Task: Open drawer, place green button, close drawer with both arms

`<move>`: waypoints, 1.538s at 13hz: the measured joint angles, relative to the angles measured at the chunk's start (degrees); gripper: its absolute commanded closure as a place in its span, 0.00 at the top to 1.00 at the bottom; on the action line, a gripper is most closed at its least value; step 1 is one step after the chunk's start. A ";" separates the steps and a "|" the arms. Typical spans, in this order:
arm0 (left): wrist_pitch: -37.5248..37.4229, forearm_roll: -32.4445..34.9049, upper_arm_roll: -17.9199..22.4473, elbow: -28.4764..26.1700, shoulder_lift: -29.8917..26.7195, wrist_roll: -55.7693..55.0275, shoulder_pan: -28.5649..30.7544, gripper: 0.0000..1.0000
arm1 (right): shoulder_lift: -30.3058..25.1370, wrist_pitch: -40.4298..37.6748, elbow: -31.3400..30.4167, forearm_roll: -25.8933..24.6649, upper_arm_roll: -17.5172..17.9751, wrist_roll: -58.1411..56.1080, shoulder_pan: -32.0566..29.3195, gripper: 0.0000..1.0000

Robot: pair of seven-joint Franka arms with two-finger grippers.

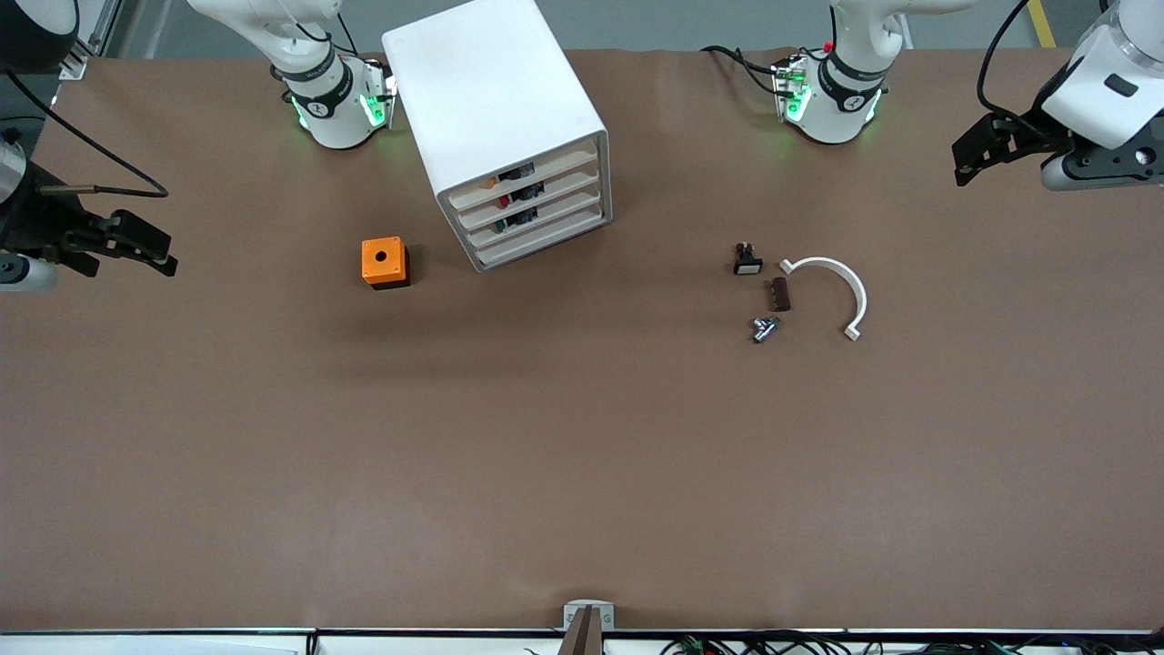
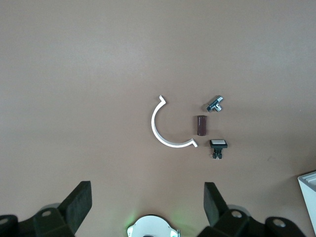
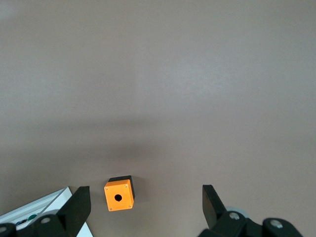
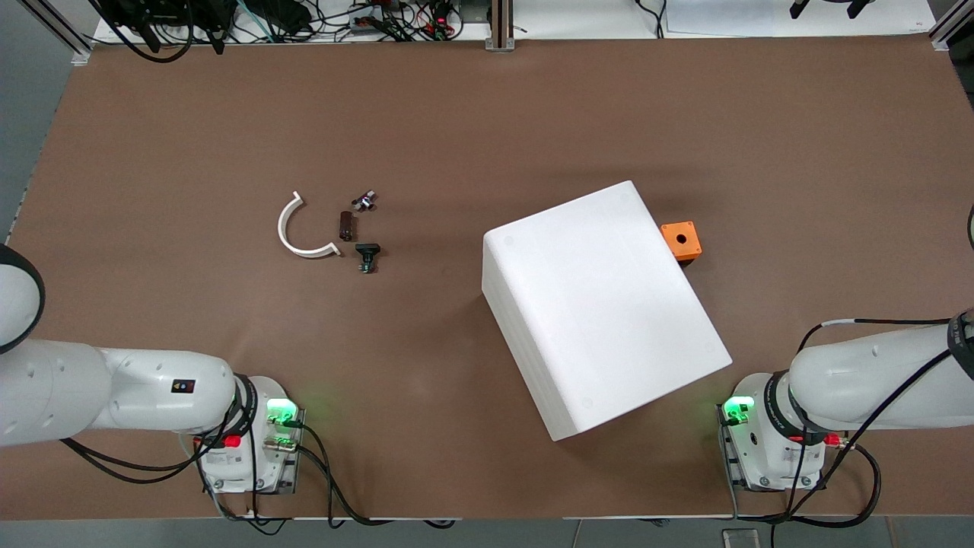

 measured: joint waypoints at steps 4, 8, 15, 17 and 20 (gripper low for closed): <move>0.49 0.00 0.04 0.45 1.16 0.00 0.09 1.00 | 0.00 -0.16 0.00 0.00 1.80 0.00 -2.28 1.00; 0.63 0.00 0.05 2.29 2.46 -0.02 0.10 1.00 | 0.00 -0.22 0.00 0.00 3.18 0.00 -3.22 1.00; 0.63 -0.12 0.10 2.53 2.92 -0.45 0.18 1.00 | 0.00 -0.20 0.00 -0.12 1.08 0.00 -1.28 1.00; 0.62 -0.12 0.11 2.55 2.92 -0.50 0.18 1.00 | 0.00 -0.20 0.04 -0.19 0.90 -0.03 -1.16 1.00; 0.62 -0.13 0.15 2.56 2.92 -0.61 0.29 1.00 | 0.00 -0.15 0.27 -0.23 0.36 -0.10 -1.15 1.00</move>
